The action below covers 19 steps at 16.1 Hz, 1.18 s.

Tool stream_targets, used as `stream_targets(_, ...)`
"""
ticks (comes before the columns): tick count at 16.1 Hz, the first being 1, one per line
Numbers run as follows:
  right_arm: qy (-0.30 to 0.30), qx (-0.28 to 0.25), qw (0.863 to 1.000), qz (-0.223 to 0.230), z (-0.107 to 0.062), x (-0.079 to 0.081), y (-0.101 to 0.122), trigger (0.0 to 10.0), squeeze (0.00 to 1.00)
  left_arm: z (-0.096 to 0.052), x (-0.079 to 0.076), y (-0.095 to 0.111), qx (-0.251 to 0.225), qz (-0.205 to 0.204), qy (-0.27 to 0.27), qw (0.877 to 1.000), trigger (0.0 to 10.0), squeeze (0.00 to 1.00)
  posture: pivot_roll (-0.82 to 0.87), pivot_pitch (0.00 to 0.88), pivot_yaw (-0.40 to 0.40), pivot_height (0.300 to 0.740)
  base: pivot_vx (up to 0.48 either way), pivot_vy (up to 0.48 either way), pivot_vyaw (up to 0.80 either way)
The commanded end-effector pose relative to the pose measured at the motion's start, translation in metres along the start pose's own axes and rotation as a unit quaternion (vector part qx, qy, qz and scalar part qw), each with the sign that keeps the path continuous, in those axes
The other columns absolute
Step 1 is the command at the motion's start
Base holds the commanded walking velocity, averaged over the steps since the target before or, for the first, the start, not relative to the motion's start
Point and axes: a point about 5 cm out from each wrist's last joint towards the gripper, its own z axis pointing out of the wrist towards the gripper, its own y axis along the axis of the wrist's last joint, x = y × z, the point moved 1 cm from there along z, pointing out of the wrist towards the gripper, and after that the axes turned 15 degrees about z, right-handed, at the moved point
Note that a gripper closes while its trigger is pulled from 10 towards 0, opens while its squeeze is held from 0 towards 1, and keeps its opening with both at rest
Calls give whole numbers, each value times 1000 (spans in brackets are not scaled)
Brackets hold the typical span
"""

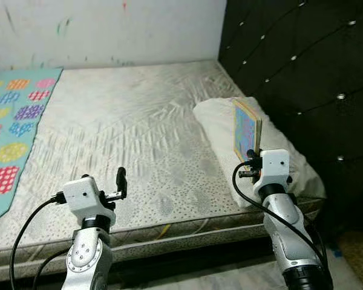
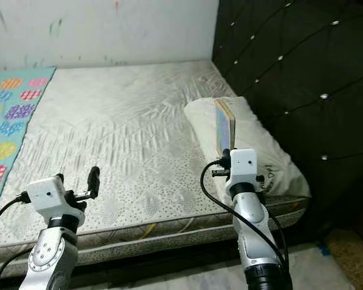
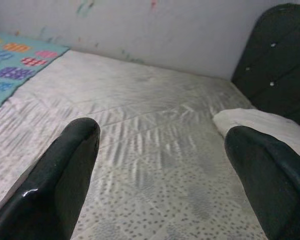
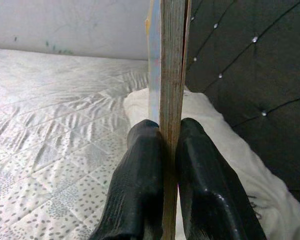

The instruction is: Clean up the room

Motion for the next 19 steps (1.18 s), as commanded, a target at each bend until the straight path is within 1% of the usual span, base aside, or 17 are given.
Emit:
stream_targets(1, 9, -25, 1000, 3, 3, 4, 13, 10000, 0, 1, -1, 2, -4, 8, -5, 1000, 10000, 0, 21, 0, -5, 740, 0, 0, 0)
stream_targets(3, 9, -23, 1000, 3, 3, 3, 11, 10000, 0, 0, -3, 4, -14, 14, -18, 1000, 10000, 0, 22, 0, -2, 740, 441, 0, 0)
stream_targets(8, 11, -23, 1000, 4, 4, 5, 11, 10000, 0, 1, -3, 3, -14, 16, -20, 1000, 10000, 0, 25, 0, -5, 740, 480, 0, 0)
stream_targets(11, 12, -22, 1000, 4, 5, 4, 11, 10000, 0, 1, -3, 1, -2, 10, -15, 1000, 10000, 0, 24, 0, -5, 740, 354, 0, 0)
stream_targets(12, 12, -21, 1000, 5, 5, 4, 11, 10000, 0, 1, -4, 0, -1, 5, -13, 1000, 10000, 0, 24, 0, -5, 740, 0, 0, 0)
stream_targets(19, 17, -8, 1000, 14, 4, 3, 7, 10000, 0, 2, -5, -2, 7, 2, -8, 1000, 10000, 0, 24, 0, -5, 740, 0, 0, 0)
